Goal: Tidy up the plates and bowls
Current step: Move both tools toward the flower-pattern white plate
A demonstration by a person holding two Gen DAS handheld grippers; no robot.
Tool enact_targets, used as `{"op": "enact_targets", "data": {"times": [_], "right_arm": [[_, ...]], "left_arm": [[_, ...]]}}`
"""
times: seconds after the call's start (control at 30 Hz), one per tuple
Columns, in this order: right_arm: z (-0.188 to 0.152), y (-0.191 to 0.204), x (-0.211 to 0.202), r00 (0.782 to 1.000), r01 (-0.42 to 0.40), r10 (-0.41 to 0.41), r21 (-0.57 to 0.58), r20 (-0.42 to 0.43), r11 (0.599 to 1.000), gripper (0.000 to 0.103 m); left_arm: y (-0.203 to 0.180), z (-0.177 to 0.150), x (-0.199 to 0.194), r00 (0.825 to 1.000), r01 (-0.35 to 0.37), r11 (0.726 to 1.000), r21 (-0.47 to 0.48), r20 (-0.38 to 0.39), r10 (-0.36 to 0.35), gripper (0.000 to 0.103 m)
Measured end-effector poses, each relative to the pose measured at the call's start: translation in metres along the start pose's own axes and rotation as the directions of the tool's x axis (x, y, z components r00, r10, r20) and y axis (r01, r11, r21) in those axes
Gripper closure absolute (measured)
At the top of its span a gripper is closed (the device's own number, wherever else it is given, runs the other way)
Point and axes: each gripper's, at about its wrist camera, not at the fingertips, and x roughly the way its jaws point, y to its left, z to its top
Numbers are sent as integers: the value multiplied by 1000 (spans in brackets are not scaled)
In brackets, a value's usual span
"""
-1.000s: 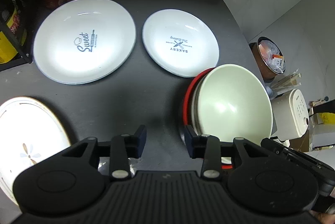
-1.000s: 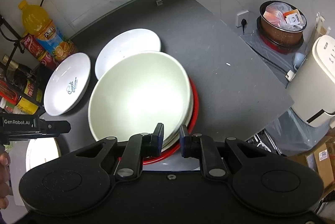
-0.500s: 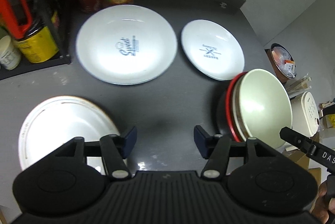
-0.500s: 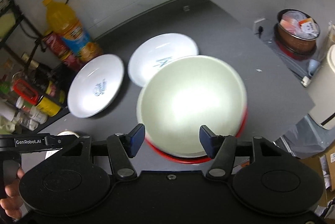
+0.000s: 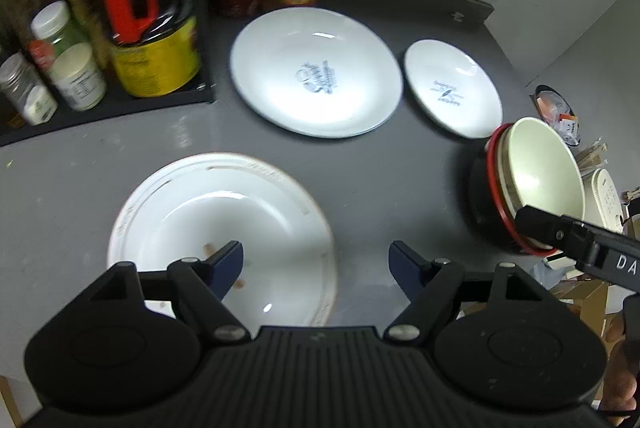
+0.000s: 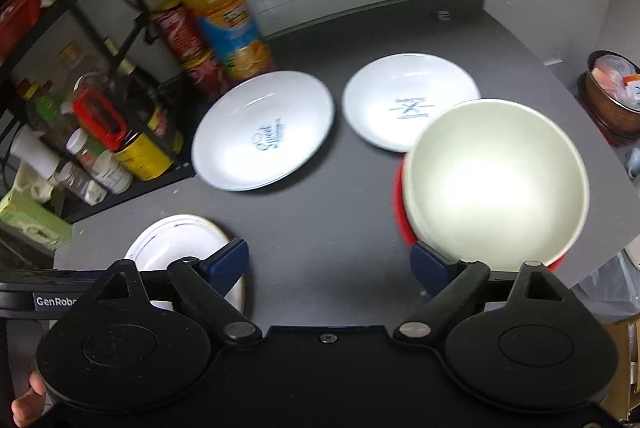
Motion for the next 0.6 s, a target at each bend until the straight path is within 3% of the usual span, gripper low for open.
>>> {"op": "enact_targets", "data": {"times": [0.6], "right_arm": [[-15,75,7,999,-8,-1,-176,-50,984,1]], "left_arm": [[60,-37,-18,1000,-4,999,-49,1,4,22]]}}
